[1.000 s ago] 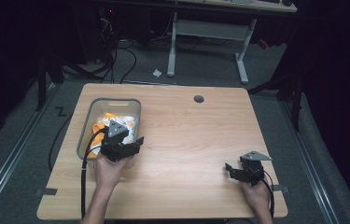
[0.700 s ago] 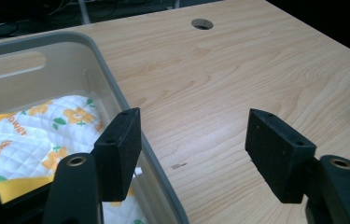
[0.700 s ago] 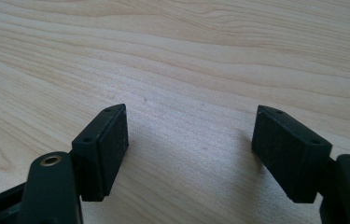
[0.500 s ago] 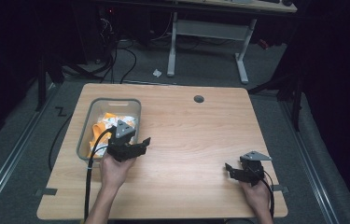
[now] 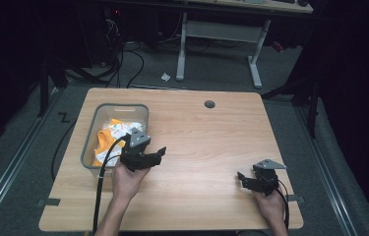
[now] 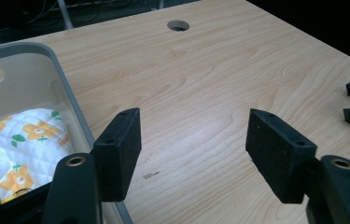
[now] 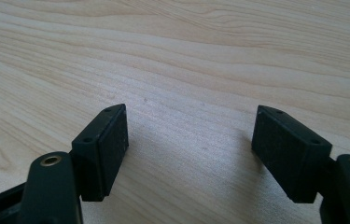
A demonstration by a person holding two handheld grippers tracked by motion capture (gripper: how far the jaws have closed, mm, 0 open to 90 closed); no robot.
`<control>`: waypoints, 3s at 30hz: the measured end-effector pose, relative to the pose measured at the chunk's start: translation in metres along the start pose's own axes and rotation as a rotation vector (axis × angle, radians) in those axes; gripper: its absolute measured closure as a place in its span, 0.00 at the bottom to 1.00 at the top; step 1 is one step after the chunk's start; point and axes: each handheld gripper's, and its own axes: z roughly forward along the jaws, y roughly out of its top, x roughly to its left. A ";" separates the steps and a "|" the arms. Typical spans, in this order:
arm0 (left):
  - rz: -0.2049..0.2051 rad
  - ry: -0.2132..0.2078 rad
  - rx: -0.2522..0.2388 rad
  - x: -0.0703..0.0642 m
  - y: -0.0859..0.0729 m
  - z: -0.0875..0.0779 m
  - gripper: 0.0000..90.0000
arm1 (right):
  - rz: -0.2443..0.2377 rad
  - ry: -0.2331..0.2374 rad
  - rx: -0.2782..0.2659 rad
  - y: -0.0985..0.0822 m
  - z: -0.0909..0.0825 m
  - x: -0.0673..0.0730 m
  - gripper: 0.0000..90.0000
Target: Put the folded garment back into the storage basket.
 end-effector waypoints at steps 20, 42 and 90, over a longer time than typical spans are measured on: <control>-0.005 -0.097 0.016 -0.018 -0.004 0.015 0.40 | 0.000 0.000 0.000 0.000 0.000 0.000 0.30; -0.005 -0.132 0.036 -0.032 -0.015 0.028 0.40 | 0.000 0.000 0.000 0.000 0.000 0.000 0.30; -0.008 -0.093 0.174 -0.043 -0.059 0.084 0.41 | -0.001 0.001 0.000 0.000 0.000 0.000 0.30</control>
